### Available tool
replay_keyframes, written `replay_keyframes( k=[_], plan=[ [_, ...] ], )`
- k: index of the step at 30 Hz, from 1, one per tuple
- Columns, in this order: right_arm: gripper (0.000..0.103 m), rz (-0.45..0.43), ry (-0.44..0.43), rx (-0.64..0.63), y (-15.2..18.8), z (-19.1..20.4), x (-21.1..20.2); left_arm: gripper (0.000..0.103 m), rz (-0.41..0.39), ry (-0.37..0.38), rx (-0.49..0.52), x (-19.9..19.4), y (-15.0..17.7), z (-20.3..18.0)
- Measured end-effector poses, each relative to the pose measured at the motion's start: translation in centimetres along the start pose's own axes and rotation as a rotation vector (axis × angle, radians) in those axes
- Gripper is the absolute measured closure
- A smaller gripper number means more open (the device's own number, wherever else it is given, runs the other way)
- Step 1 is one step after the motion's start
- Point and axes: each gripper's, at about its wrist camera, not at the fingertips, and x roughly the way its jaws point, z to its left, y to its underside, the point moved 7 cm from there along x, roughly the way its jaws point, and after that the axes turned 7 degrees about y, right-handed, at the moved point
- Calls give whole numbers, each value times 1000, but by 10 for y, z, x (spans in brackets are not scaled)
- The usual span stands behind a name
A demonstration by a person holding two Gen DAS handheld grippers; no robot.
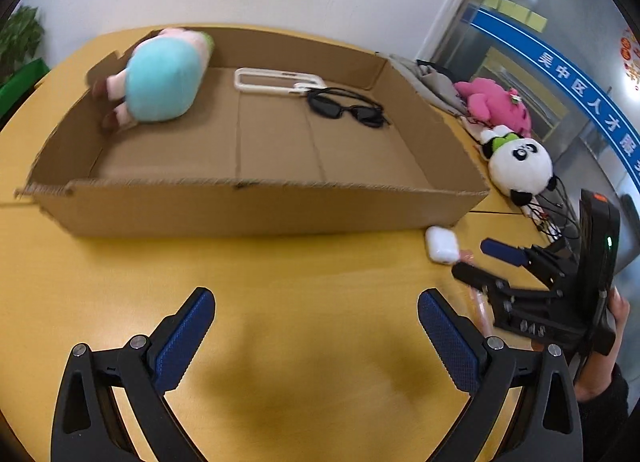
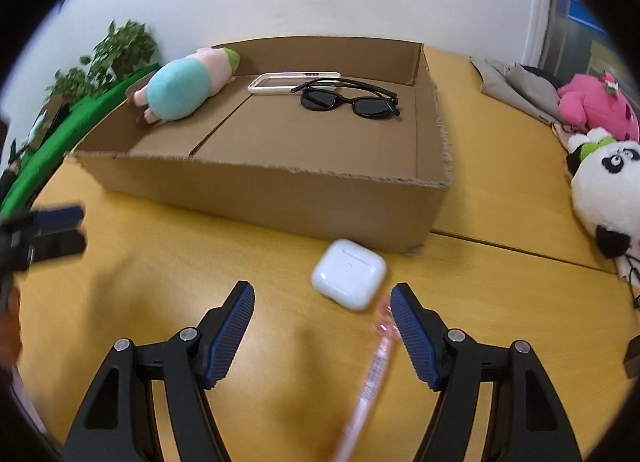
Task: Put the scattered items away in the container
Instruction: 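Move the right tool to the white earbud case on the table, then close the right tool on the white earbud case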
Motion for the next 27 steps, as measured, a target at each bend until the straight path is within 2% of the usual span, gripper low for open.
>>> replay_keyframes(
  k=[7,8,10,11,12,13,18,24,27],
  plan=[
    [33,103,98,76,5,-11,45,0,6,-17,-25,-10,18,14],
    [36,99,119,51,6,-8,46,0,9,-19,-27,-10,20,16],
    [41,98,105,36,6,-3,43,0,18,-21,-33,-9,23,18],
    [49,96,101,25,6,0,41,0,22,-19,-38,-9,25,20],
    [55,90,89,8,6,5,39,0,23,-16,-42,-8,25,20],
    [56,87,79,-5,7,8,37,0,22,-12,-45,-8,25,20],
    [56,59,18,-69,17,36,25,0,16,7,-51,-10,23,20],
    [56,-3,-113,-152,38,80,5,0,27,26,-78,-10,23,28],
    [56,-27,-186,-197,50,101,-7,0,57,53,-98,-5,25,31]
  ],
)
